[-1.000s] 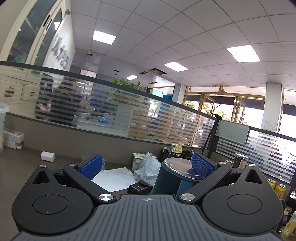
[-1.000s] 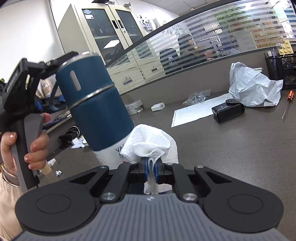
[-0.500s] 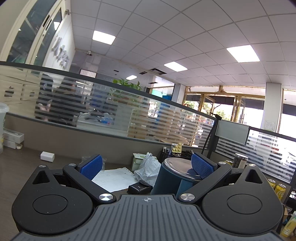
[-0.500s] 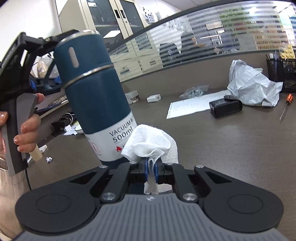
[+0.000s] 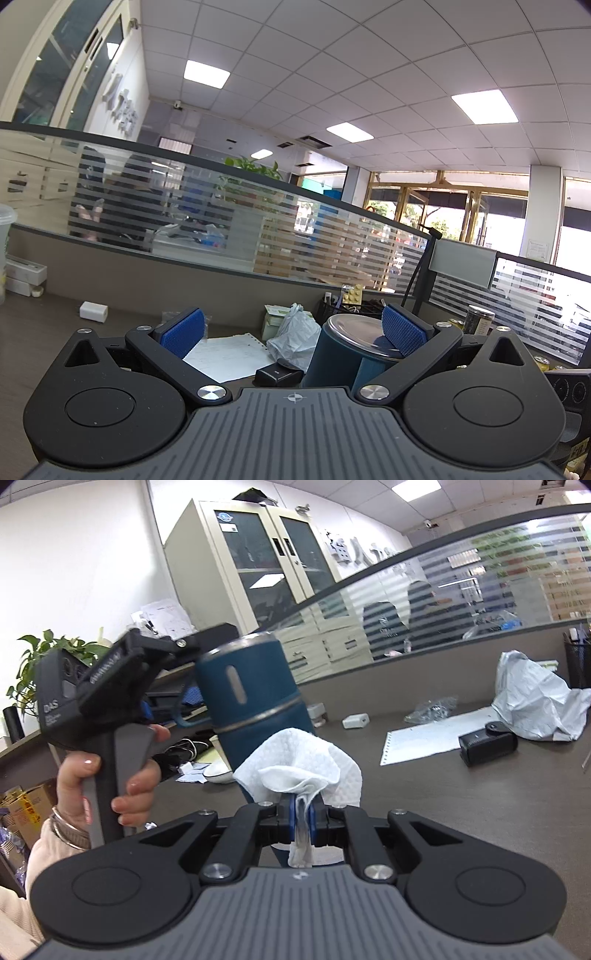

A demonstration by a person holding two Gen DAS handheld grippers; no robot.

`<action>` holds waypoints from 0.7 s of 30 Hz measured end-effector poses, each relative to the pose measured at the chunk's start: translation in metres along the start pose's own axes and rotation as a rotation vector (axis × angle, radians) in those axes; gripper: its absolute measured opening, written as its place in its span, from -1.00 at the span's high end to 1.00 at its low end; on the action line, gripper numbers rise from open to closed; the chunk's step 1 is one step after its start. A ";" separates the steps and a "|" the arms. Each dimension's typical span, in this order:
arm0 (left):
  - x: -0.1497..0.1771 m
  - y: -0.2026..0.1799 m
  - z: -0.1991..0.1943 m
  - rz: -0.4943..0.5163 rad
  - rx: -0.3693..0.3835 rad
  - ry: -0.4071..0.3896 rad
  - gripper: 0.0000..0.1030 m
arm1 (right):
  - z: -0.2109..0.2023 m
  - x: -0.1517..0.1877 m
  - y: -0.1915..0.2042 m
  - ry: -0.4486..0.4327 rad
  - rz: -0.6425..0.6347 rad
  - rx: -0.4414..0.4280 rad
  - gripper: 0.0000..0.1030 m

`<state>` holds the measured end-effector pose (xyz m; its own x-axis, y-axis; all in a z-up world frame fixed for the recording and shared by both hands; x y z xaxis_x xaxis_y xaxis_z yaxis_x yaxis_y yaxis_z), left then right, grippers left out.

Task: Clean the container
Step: 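Rub the tissue in the right gripper along the thermos label area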

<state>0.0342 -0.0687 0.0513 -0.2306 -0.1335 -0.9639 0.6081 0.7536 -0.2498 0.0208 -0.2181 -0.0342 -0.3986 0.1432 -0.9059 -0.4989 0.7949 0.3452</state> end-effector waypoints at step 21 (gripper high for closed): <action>0.001 -0.002 0.002 -0.002 0.004 -0.001 -1.00 | 0.022 0.044 0.021 0.275 -0.084 -0.214 0.77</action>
<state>0.0347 -0.0719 0.0507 -0.2305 -0.1357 -0.9636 0.6105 0.7509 -0.2518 0.0096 -0.1815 -0.0725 -0.5275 -0.1047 -0.8431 -0.6771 0.6512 0.3428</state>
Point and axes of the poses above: each gripper's, at about its wrist camera, not at the fingertips, and z roughly the way its jaws point, y to its left, x to its underside, the point moved 8 cm from there along z, roughly the way its jaws point, and after that the axes turned 6 degrees about x, right-handed, at the moved point
